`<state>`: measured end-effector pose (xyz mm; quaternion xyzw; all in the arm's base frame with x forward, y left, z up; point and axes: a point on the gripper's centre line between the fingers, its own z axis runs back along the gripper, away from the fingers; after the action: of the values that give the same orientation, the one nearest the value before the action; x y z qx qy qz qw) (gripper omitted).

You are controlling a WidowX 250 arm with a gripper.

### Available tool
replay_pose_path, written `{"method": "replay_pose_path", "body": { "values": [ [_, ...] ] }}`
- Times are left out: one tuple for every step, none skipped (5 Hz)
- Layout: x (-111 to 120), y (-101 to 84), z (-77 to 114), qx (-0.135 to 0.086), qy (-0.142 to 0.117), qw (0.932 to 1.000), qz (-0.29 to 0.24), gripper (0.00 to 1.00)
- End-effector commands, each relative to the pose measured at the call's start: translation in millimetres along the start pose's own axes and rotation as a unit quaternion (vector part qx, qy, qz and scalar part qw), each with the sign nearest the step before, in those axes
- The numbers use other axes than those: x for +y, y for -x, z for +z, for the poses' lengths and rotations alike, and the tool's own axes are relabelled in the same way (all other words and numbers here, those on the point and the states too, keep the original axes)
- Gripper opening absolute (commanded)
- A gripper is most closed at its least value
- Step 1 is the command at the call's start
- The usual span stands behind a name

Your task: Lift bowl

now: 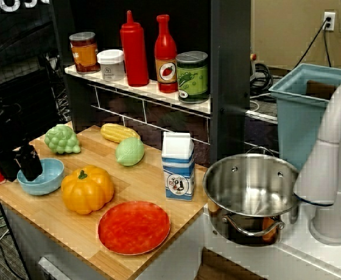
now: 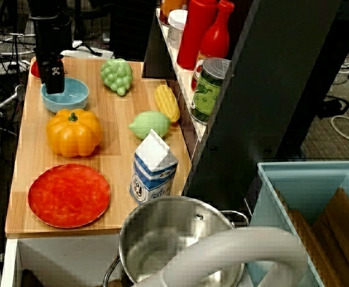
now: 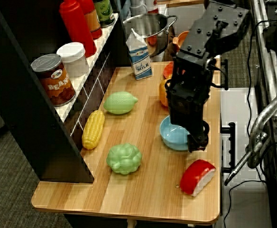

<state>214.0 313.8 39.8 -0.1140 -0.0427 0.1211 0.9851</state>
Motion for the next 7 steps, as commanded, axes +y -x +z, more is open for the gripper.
{"method": "replay_pose_path", "body": {
  "values": [
    [6.7, -1.6, 14.7, -0.014, -0.016, 0.9997, 0.009, 1.0],
    [9.0, 1.6, 11.4, -0.013, -0.019, 0.9996, 0.013, 1.0],
    [10.2, 2.9, 10.8, -0.012, -0.018, 0.9997, 0.014, 1.0],
    [11.8, 2.5, 7.4, -0.006, -0.017, 0.9997, 0.019, 0.0],
    [11.2, 2.0, 9.7, -0.008, -0.013, 0.9997, 0.018, 0.0],
    [12.4, 1.6, 9.1, -0.008, -0.013, 0.9997, 0.019, 0.0],
    [11.8, 0.7, 11.2, -0.01, -0.012, 0.9996, 0.022, 0.0]
  ]
}}
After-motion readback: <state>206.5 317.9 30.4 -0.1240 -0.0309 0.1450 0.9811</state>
